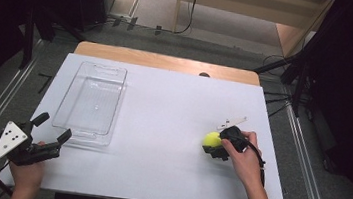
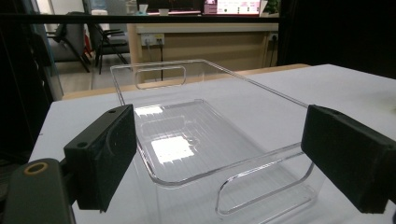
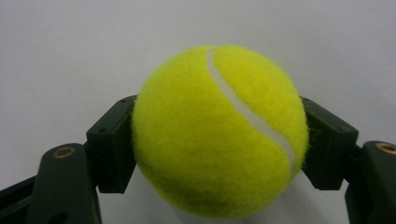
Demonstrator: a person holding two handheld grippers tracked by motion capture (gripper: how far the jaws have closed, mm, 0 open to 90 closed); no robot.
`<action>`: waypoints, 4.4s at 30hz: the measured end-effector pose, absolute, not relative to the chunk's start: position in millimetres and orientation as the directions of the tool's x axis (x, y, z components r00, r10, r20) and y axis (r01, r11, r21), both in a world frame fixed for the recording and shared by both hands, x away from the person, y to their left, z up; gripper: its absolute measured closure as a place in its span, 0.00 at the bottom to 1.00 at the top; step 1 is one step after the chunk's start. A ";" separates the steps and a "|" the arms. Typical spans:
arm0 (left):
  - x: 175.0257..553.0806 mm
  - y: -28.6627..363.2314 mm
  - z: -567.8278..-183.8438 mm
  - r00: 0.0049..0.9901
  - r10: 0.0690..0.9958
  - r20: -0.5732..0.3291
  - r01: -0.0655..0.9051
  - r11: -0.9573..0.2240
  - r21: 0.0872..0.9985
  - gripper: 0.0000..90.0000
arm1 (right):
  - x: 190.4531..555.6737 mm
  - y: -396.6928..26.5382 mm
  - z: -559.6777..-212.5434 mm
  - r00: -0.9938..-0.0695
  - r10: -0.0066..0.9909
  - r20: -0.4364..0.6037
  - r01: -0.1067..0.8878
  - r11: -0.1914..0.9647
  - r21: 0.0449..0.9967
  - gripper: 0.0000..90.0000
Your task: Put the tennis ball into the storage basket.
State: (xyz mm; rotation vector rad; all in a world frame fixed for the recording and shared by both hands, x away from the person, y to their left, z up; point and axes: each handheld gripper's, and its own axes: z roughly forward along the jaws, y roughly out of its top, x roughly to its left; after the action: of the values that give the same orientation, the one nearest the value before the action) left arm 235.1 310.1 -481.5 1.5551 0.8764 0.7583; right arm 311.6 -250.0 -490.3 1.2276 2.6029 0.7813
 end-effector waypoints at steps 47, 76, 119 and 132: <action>235.1 311.0 -481.2 0.516 0.856 0.004 0.129 -0.082 0.988 0.12 | 322.9 -216.1 -456.3 -0.715 0.695 0.075 0.603 0.559 0.569 0.26; 235.0 310.7 -481.2 0.518 0.855 0.002 0.129 -0.081 0.988 0.12 | 329.7 -189.4 -450.1 -0.759 0.645 0.085 0.563 0.585 0.584 0.26; 235.2 310.9 -481.1 0.519 0.855 -0.001 0.128 -0.077 0.989 0.12 | 340.4 -148.7 -436.7 -0.809 0.581 0.085 0.506 0.617 0.602 0.26; 235.3 311.0 -481.1 0.520 0.854 -0.001 0.127 -0.076 0.989 0.12 | 342.7 -136.4 -434.7 -0.819 0.568 0.081 0.494 0.625 0.605 0.26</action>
State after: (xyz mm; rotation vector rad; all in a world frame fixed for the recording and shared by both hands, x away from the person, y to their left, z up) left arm 235.3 311.0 -481.1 1.5504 0.8728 0.7498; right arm 342.7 -136.4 -434.7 0.8943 2.7243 0.9599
